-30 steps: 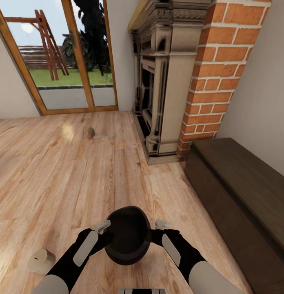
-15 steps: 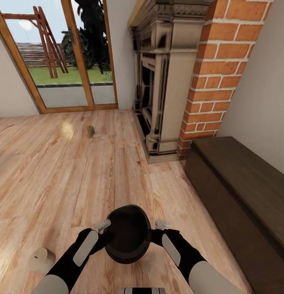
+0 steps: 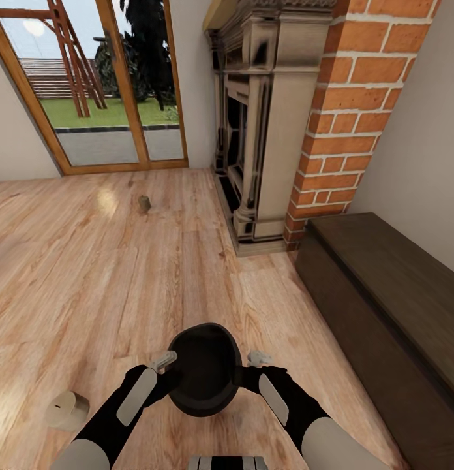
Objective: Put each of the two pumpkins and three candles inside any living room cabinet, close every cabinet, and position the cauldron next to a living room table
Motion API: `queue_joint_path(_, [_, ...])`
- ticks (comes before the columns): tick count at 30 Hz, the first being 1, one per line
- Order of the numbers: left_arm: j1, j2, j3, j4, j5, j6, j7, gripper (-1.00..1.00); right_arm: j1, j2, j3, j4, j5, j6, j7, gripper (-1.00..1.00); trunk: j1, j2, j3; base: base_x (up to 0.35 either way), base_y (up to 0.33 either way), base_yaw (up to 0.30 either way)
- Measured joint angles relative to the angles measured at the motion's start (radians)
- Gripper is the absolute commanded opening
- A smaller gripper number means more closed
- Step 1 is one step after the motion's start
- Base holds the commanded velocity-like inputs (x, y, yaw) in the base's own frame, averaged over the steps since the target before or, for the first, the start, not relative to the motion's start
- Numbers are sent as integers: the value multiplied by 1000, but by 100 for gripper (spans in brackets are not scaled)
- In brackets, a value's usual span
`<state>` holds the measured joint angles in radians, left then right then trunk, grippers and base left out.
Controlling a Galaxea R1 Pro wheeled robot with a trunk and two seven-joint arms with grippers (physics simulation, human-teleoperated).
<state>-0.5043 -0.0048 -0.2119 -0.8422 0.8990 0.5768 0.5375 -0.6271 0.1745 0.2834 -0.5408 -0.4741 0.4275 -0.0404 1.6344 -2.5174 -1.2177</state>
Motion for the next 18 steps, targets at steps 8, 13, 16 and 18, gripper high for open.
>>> queue_joint_path(8, [0, 0, 0, 0, -1, -1, 0, 100, 0, 0, -1, 0, 0, -5, 2, 100, 0, 0, 0, 0, 0, 0])
queue_joint_path(13, [0, 0, 0, 0, -1, -1, 0, 100, 0, 0, -1, 1, 0, -5, 2, 100, 1, -1, -12, 0, 0, 0])
queue_joint_path(16, [0, 1, 1, 0, -1, -2, 0, 100, 0, 0, -1, 1, 0, -5, 2, 100, 1, -1, -12, 0, 0, 0])
queue_joint_path(18, [0, 1, 1, 0, -1, -2, 0, 100, 0, 0, -1, 1, 0, -5, 3, 100, 1, -1, -12, 0, 0, 0])
